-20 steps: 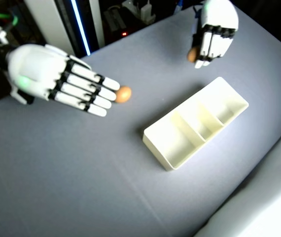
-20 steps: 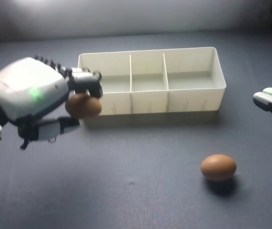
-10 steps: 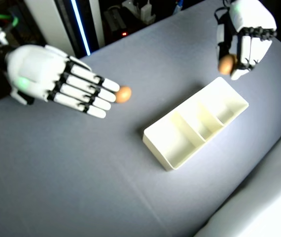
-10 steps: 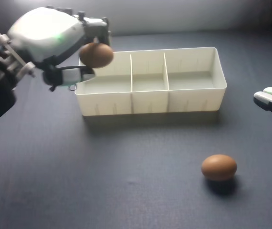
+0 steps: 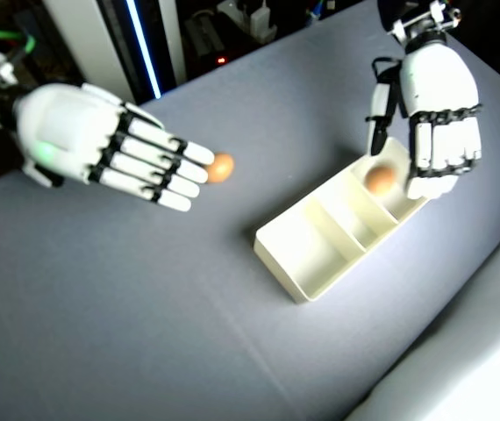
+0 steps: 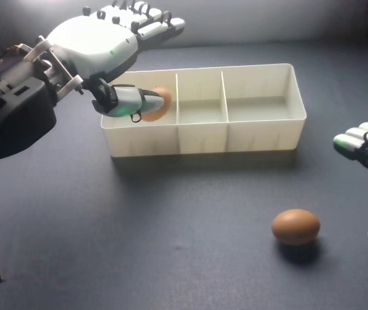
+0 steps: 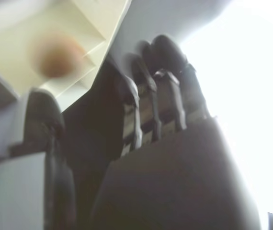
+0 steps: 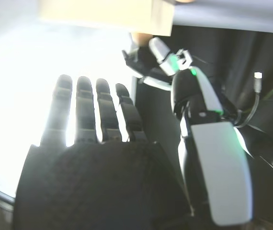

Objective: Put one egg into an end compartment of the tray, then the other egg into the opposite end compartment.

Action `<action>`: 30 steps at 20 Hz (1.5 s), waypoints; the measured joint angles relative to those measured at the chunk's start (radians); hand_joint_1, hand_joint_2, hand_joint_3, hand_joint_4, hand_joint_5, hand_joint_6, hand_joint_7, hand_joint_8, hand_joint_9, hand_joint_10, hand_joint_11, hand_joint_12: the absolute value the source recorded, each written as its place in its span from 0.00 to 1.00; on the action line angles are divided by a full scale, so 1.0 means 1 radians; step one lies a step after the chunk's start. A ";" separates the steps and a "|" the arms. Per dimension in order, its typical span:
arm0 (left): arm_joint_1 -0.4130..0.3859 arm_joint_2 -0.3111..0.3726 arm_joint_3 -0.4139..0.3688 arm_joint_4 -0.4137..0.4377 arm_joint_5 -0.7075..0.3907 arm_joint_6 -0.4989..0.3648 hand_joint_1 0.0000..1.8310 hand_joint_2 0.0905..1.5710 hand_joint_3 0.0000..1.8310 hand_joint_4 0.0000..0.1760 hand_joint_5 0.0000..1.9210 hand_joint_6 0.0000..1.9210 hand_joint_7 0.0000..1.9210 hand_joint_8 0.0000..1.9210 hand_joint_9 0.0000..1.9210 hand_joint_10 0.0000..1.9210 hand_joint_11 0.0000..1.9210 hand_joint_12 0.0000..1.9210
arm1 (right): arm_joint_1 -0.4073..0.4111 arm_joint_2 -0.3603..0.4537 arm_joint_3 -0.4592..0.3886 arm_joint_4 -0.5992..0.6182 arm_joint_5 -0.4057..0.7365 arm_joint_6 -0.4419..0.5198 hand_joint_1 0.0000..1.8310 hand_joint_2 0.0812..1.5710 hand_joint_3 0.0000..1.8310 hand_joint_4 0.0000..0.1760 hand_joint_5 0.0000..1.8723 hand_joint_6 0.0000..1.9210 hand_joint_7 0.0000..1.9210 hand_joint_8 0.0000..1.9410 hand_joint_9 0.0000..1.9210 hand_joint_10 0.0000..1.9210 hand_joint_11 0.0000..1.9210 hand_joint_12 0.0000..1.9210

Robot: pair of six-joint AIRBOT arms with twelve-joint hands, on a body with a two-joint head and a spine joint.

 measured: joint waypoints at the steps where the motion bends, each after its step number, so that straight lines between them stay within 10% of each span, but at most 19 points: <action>1: 0.003 0.002 -0.006 -0.001 -0.005 0.000 0.16 0.79 0.02 0.80 0.00 0.00 0.00 0.00 0.00 0.00 0.00 0.00 | 0.003 0.000 0.002 -0.008 -0.007 0.008 0.28 0.81 0.00 0.00 0.00 0.00 0.00 0.00 0.00 0.00 0.00 0.40; 2: 0.013 0.014 -0.024 -0.002 -0.017 0.001 0.11 0.81 0.02 0.75 0.00 0.00 0.00 0.00 0.00 0.00 0.00 0.00 | 0.008 -0.002 0.010 -0.024 -0.012 0.019 0.30 0.80 0.00 0.00 0.00 0.00 0.00 0.00 0.00 0.00 0.00 0.56; 4: 0.051 0.061 -0.081 0.006 -0.077 0.002 0.09 0.86 0.03 0.94 0.00 0.00 0.00 0.00 0.00 0.00 0.00 0.00 | 0.046 -0.013 0.023 -0.060 -0.057 0.040 0.30 0.79 0.00 0.00 0.00 0.00 0.00 0.00 0.00 0.00 0.00 0.46; 5: 0.076 0.094 -0.113 0.013 -0.121 0.000 0.10 0.87 0.03 0.88 0.03 0.01 0.00 0.00 0.00 0.00 0.00 0.00 | 0.065 -0.022 0.031 -0.085 -0.077 0.051 0.31 0.78 0.00 0.00 0.00 0.00 0.00 0.00 0.00 0.00 0.00 0.49; 7: 0.112 0.157 -0.161 0.035 -0.211 -0.029 0.14 0.88 0.02 0.44 0.10 0.05 0.05 0.02 0.00 0.00 0.00 0.00 | 0.097 -0.048 0.048 -0.132 -0.131 0.066 0.33 0.77 0.00 0.00 0.00 0.00 0.00 0.00 0.00 0.00 0.00 0.50; 8: 0.130 0.180 -0.177 0.044 -0.264 -0.053 0.16 0.88 0.01 0.44 0.12 0.07 0.09 0.02 0.01 0.01 0.00 0.07 | 0.108 -0.059 0.054 -0.144 -0.157 0.069 0.34 0.77 0.00 0.00 0.00 0.00 0.00 0.00 0.00 0.00 0.00 0.39; 10: 0.189 0.234 -0.225 0.053 -0.381 -0.077 0.26 0.87 0.00 0.04 0.25 0.13 0.19 0.02 0.10 0.05 0.00 0.49 | 0.134 -0.090 0.073 -0.160 -0.211 0.071 0.35 0.76 0.00 0.00 0.00 0.00 0.00 0.00 0.01 0.01 0.00 0.35; 11: 0.222 0.247 -0.244 0.064 -0.424 -0.100 0.36 0.86 0.00 0.00 0.31 0.15 0.26 0.04 0.18 0.08 0.00 0.65 | 0.145 -0.101 0.085 -0.161 -0.237 0.072 0.36 0.76 0.00 0.00 0.00 0.00 0.00 0.00 0.02 0.01 0.00 0.34; 12: 0.249 0.258 -0.261 0.078 -0.454 -0.114 0.43 0.84 0.01 0.40 0.30 0.68 0.32 0.04 0.24 0.10 0.00 0.74 | 0.153 -0.111 0.096 -0.160 -0.257 0.073 0.35 0.76 0.00 0.00 0.00 0.00 0.00 0.00 0.02 0.01 0.00 0.30; 14: 0.314 0.289 -0.307 0.103 -0.517 -0.127 0.41 0.87 0.00 0.76 0.27 0.86 0.38 0.07 0.19 0.41 0.00 0.93 | 0.171 -0.132 0.117 -0.157 -0.292 0.073 0.36 0.76 0.00 0.00 0.00 0.00 0.00 0.00 0.03 0.02 0.00 0.35; 16: 0.377 0.311 -0.337 0.085 -0.604 -0.131 0.49 0.85 0.00 0.00 0.30 0.82 0.40 0.33 0.27 0.60 0.16 0.96 | 0.188 -0.158 0.141 -0.155 -0.336 0.072 0.36 0.76 0.00 0.00 0.00 0.00 0.00 0.00 0.04 0.02 0.00 0.38; 17: 0.417 0.320 -0.350 0.057 -0.666 -0.134 0.58 0.83 0.00 0.00 0.30 0.81 0.39 0.67 0.31 0.65 0.21 0.98 | 0.198 -0.175 0.154 -0.153 -0.360 0.073 0.36 0.76 0.00 0.00 0.00 0.00 0.00 0.00 0.04 0.03 0.00 0.42; 19: 0.454 0.326 -0.356 0.025 -0.719 -0.138 0.54 0.85 0.00 0.00 0.30 0.82 0.39 0.49 0.32 0.61 0.19 0.91 | 0.208 -0.193 0.169 -0.160 -0.395 0.073 0.37 0.77 0.00 0.00 0.00 0.00 0.01 0.00 0.05 0.04 0.00 0.50; 21: 0.476 0.326 -0.357 0.006 -0.753 -0.154 0.61 0.81 0.00 0.00 0.31 0.83 0.39 0.69 0.35 0.57 0.22 0.88 | 0.221 -0.211 0.185 -0.162 -0.423 0.073 0.42 0.76 0.00 0.00 0.03 0.01 0.05 0.01 0.06 0.05 0.00 0.52; 22: 0.486 0.328 -0.364 0.004 -0.770 -0.156 0.56 0.83 0.00 0.00 0.31 0.81 0.40 0.49 0.34 0.55 0.21 0.86 | 0.226 -0.217 0.193 -0.159 -0.428 0.073 0.44 0.78 0.00 0.00 0.07 0.01 0.12 0.01 0.07 0.16 0.00 0.63; 23: 0.504 0.333 -0.371 0.012 -0.783 -0.158 0.56 0.83 0.00 0.00 0.32 0.79 0.46 0.40 0.38 0.63 0.27 0.91 | 0.246 -0.229 0.209 -0.158 -0.451 0.072 0.60 0.78 0.00 0.00 0.31 0.59 0.40 0.52 0.29 0.43 0.09 0.81; 24: 0.509 0.333 -0.374 0.013 -0.787 -0.158 0.56 0.83 0.00 0.00 0.32 0.79 0.46 0.40 0.38 0.63 0.27 0.91 | 0.251 -0.234 0.216 -0.158 -0.454 0.071 0.60 0.78 0.00 0.00 0.31 0.59 0.40 0.52 0.29 0.43 0.09 0.81; 26: 0.528 0.338 -0.385 0.014 -0.801 -0.159 0.55 0.84 0.00 0.00 0.31 0.80 0.48 0.43 0.41 0.68 0.32 0.93 | 0.274 -0.237 0.219 -0.162 -0.438 0.067 0.65 0.79 0.00 0.00 0.33 0.71 0.43 0.76 0.47 0.74 0.44 0.89; 30: 0.560 0.348 -0.393 -0.019 -0.845 -0.160 0.53 0.85 0.00 0.00 0.31 0.81 0.48 0.43 0.42 0.64 0.30 0.94 | 0.306 -0.233 0.217 -0.178 -0.430 0.061 0.64 0.82 0.00 0.00 0.32 0.67 0.37 0.89 0.50 0.97 0.55 1.00</action>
